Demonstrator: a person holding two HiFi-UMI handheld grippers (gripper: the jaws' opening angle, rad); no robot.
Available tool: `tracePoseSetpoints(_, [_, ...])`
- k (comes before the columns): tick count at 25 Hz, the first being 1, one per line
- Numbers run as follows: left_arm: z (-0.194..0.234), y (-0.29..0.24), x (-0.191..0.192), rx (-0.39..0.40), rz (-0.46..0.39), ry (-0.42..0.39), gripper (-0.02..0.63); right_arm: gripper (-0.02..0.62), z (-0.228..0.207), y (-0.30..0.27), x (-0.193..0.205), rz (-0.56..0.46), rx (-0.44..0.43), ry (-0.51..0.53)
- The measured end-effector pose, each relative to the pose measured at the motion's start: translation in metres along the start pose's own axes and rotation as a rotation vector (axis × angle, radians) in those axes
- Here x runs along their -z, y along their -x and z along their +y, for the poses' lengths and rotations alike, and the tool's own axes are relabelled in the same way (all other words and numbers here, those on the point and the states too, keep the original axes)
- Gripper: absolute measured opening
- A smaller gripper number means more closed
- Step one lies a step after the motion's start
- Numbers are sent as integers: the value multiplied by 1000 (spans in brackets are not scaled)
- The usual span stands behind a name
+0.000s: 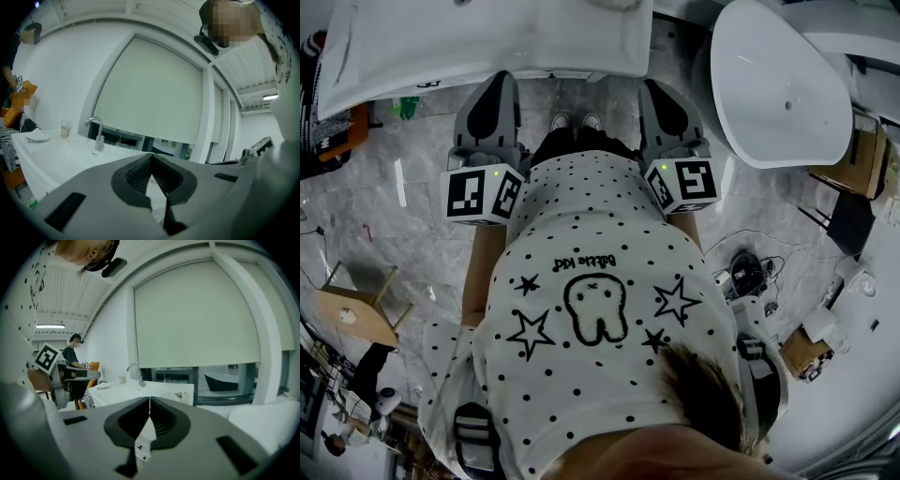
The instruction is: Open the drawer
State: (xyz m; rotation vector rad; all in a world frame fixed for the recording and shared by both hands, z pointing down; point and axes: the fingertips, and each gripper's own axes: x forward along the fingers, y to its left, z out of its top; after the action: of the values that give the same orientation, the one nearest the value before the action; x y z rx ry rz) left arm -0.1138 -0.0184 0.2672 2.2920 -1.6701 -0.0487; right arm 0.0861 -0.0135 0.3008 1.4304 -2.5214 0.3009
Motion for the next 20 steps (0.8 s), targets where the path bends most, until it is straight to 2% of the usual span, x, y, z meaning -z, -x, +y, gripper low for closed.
tracePoseSetpoints(20, [-1,1,5,26,3,-17,3,14,-4,5,1,13,13,11])
